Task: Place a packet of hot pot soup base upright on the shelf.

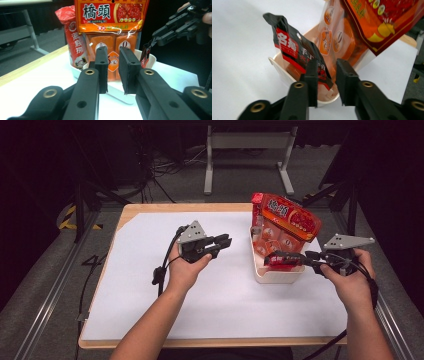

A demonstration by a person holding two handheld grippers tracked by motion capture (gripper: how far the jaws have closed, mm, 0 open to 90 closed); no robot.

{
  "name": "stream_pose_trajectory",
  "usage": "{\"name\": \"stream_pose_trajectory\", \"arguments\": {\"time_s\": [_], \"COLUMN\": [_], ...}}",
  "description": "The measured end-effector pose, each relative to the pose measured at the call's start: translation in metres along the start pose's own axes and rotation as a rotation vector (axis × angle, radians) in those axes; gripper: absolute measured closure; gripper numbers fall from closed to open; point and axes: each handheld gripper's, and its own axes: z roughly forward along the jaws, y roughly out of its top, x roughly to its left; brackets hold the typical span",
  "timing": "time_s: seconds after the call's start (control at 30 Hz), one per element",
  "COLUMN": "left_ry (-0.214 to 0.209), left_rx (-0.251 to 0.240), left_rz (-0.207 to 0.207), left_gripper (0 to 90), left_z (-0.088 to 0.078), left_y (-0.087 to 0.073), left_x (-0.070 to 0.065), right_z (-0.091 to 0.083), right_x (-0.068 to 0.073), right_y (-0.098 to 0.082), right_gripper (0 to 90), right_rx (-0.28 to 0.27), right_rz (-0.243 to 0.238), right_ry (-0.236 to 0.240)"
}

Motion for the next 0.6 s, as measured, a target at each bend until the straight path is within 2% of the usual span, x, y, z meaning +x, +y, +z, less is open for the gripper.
{"name": "stream_pose_trajectory", "arguments": {"time_s": [0.13, 0.2, 0.27, 0.3, 0.4, 0.47, 0.53, 0.57, 0.6], "left_ry": [0.011, 0.015, 0.031, 0.031, 0.049, 0.063, 0.071, 0.074, 0.089], "left_rx": [0.003, 0.003, 0.01, 0.01, 0.025, 0.033, 0.041, 0.047, 0.045], "left_rz": [-0.001, -0.002, -0.001, -0.001, -0.004, -0.004, -0.009, -0.013, -0.013], "left_gripper": [74.5, 73.0, 70.8, 70.1, 67.3, 63.1, 55.4, 48.7, 44.9], "left_z": [-0.01, -0.013, -0.024, -0.024, -0.037, -0.047, -0.056, -0.059, -0.066], "left_y": [-0.002, -0.002, -0.005, -0.005, -0.008, -0.011, -0.013, -0.014, -0.015], "left_x": [0.0, 0.0, -0.001, -0.001, -0.001, -0.001, 0.001, 0.001, 0.002], "right_z": [-0.002, -0.002, -0.002, -0.002, -0.002, -0.002, -0.001, -0.001, -0.001], "right_x": [0.002, 0.002, 0.004, 0.004, 0.007, 0.008, 0.008, 0.009, 0.009], "right_y": [0.003, 0.004, 0.006, 0.006, 0.007, 0.008, 0.008, 0.008, 0.008], "right_gripper": [56.6, 54.8, 45.3, 45.3, 37.7, 35.0, 33.1, 32.4, 32.0], "right_rx": [-0.046, -0.061, -0.114, -0.114, -0.174, -0.192, -0.215, -0.225, -0.234], "right_rz": [0.012, 0.022, 0.048, 0.048, 0.064, 0.068, 0.066, 0.069, 0.071], "right_ry": [0.009, 0.014, 0.028, 0.028, 0.044, 0.048, 0.06, 0.065, 0.068]}}
